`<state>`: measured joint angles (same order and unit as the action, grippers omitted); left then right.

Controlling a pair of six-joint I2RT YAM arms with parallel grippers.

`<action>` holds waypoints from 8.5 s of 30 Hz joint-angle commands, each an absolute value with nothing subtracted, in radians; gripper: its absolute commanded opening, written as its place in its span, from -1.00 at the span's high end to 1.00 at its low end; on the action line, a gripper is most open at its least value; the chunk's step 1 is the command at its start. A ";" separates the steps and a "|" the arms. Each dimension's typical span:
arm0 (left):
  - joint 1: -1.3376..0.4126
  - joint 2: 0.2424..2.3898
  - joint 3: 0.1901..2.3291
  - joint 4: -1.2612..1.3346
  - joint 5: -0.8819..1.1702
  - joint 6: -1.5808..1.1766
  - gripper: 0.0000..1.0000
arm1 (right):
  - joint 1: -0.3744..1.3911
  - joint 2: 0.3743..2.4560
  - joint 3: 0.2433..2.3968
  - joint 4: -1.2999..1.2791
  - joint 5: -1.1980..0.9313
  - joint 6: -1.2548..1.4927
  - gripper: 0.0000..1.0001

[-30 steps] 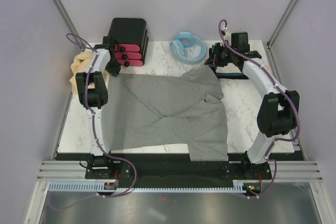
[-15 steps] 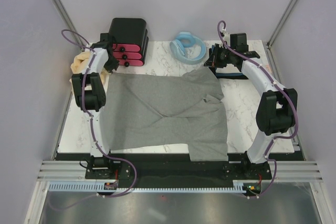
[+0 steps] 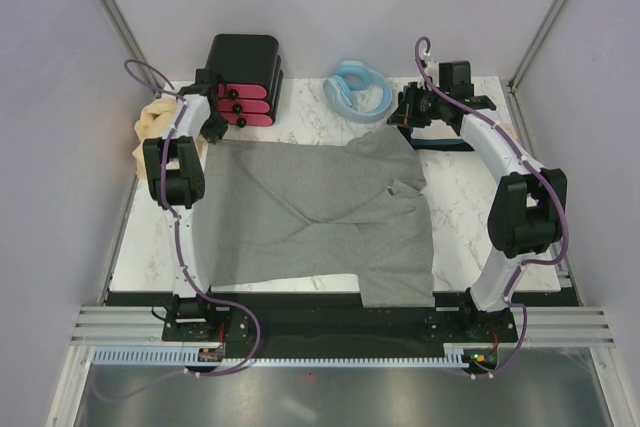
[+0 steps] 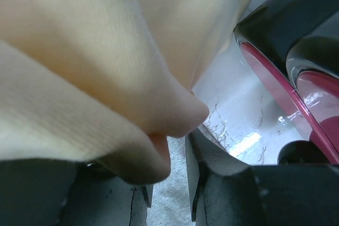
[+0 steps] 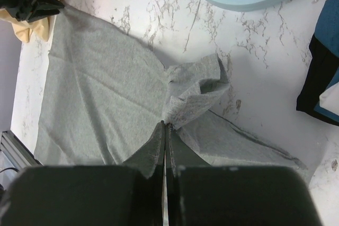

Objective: Fold and stack the t-shirts

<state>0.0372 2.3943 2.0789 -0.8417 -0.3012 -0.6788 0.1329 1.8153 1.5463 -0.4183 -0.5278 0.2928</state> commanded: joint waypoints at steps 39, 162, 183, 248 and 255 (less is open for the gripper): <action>0.025 2.230 1.928 -0.815 -0.299 -0.566 0.27 | 0.120 1.796 1.585 -0.388 -0.592 0.308 1.00; 0.040 2.167 1.692 -0.802 -0.325 -0.534 0.18 | 0.077 1.781 1.548 -0.337 -0.670 0.359 1.00; 0.038 2.244 1.746 -0.885 -0.316 -0.525 0.69 | 0.064 1.770 1.557 -0.336 -0.684 0.367 1.00; 0.034 2.234 1.793 -0.940 -0.276 -0.549 0.28 | 0.046 1.721 1.513 -0.305 -0.707 0.391 1.00; 0.026 2.224 1.721 -0.936 -0.285 -0.549 0.74 | 0.044 1.720 1.514 -0.301 -0.712 0.396 1.00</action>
